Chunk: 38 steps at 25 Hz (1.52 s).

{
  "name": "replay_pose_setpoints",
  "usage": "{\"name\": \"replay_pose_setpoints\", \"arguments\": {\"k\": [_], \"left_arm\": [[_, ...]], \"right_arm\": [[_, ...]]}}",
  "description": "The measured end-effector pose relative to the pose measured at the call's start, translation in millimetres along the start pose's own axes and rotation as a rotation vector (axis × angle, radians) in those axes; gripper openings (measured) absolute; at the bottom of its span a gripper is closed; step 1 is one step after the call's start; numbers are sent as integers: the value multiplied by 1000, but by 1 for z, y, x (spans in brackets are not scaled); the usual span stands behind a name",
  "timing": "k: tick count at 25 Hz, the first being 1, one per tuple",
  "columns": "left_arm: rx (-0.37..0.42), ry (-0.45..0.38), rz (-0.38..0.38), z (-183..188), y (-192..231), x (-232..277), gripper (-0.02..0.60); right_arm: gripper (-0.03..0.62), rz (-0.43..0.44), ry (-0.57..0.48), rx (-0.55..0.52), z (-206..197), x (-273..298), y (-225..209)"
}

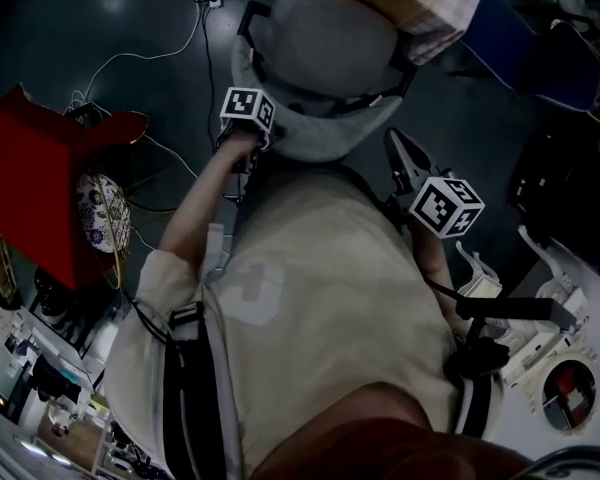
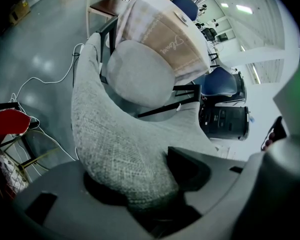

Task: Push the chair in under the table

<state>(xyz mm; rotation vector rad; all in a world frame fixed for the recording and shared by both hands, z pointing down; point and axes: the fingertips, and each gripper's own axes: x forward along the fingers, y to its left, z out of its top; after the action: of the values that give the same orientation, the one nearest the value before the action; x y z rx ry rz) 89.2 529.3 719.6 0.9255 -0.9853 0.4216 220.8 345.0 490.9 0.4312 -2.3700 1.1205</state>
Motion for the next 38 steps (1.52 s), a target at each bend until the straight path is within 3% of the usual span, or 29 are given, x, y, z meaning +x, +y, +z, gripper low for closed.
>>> {"name": "replay_pose_setpoints", "arguments": {"k": [38], "left_arm": [[4, 14, -3, 22, -1, -1, 245]], "right_arm": [[11, -25, -13, 45, 4, 4, -19]]}}
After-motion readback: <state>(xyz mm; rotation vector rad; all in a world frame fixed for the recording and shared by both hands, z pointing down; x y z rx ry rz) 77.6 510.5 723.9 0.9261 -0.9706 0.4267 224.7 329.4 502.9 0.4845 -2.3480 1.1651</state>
